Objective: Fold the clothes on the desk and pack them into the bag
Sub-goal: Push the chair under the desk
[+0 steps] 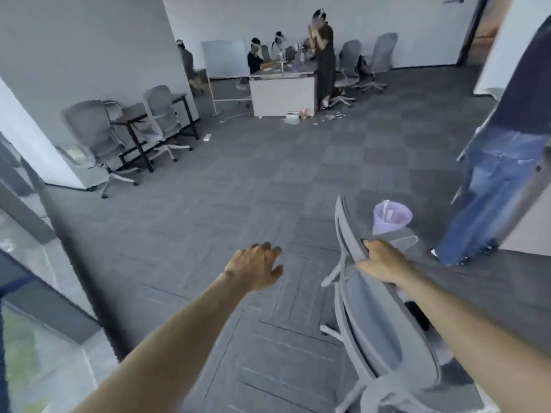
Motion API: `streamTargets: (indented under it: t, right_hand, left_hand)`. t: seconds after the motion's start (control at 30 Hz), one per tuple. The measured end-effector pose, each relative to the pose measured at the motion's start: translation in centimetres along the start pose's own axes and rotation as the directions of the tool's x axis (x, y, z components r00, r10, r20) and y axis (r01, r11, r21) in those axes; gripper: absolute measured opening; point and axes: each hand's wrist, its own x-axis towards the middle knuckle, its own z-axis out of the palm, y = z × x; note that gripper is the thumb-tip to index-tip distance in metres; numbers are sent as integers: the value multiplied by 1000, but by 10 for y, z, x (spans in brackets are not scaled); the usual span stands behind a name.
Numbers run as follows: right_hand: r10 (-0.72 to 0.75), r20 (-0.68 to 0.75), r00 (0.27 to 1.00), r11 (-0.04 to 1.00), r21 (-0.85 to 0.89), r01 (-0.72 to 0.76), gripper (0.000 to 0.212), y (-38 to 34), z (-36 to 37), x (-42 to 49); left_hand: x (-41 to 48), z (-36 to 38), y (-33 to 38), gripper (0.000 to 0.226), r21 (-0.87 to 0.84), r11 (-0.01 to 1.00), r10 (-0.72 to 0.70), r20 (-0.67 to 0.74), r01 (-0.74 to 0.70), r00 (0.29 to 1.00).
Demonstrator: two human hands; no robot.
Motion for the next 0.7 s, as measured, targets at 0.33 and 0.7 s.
streamTargets:
  t: [0.33,0.7]
  right_hand:
    - [54,25,998,978,199,-58,16,4,-1,16]
    - [334,-36,942,941,78,-330,43,-17,13,19]
  left_hand:
    - [170,-4,23,50,41,856,513,-185,-515,838]
    - [285,-8,37,45,69,605,796,-70,-793,601]
